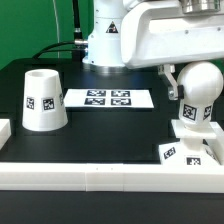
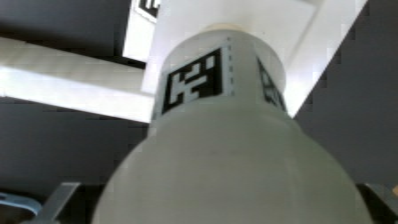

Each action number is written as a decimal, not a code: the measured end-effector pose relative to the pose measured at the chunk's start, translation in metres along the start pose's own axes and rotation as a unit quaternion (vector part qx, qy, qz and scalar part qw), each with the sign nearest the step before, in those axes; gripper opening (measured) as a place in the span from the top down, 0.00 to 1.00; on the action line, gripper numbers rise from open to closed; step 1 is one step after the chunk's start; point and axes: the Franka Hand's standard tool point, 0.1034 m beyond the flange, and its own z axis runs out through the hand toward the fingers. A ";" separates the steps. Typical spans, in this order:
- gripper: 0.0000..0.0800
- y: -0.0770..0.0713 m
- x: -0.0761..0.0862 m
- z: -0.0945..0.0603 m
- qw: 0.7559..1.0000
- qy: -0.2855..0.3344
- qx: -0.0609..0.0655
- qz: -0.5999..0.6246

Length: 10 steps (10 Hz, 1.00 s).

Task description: Assemble lamp

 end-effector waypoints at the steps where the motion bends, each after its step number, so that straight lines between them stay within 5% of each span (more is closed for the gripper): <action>1: 0.28 0.000 0.000 0.000 1.000 -0.001 0.000 -0.001; 6: 0.13 0.001 0.000 -0.002 1.000 -0.001 0.000 -0.003; 10: 0.13 0.007 0.009 -0.031 1.000 -0.025 0.003 -0.002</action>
Offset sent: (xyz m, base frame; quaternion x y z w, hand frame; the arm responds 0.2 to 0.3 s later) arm 0.0000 0.0000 0.0000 0.0000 0.0000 0.0000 1.0000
